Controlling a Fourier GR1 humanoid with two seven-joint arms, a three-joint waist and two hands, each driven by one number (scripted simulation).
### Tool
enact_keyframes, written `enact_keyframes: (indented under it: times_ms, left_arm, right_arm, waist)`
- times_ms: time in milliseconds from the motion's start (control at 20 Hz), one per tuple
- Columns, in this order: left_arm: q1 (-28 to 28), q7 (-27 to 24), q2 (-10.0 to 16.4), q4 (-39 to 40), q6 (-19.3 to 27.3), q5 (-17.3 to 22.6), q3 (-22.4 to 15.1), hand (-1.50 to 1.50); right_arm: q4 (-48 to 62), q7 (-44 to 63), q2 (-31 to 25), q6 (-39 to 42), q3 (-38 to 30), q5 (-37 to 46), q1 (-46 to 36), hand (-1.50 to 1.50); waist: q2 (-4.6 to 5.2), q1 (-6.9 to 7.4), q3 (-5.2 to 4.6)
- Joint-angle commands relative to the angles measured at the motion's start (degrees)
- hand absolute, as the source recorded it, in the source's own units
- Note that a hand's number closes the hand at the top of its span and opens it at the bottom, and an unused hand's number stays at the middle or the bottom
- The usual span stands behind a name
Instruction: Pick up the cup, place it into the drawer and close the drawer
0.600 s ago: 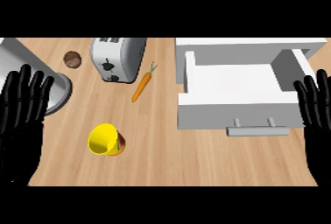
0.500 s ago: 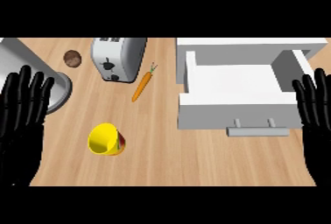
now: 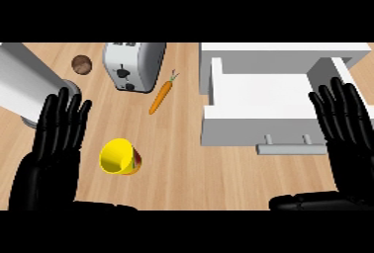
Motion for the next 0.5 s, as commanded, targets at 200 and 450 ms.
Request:
enact_keyframes:
  times_ms: [200, 450]
  left_arm:
    - [-0.87, 1.47, -0.49, 0.93, 3.82, 0.96, -3.10, -1.50]
    - [-2.22, 2.80, 0.64, 1.58, 2.32, 3.01, 0.03, -1.50]
  right_arm:
    - [0.20, 4.29, -1.63, 1.49, -3.97, -4.51, -3.94, -1.50]
    - [7.32, -3.17, -0.23, 2.25, -2.59, -1.43, -4.12, -1.50]
  waist:
    - [0.00, 0.04, -0.05]
    - [0.04, 0.13, -0.05]
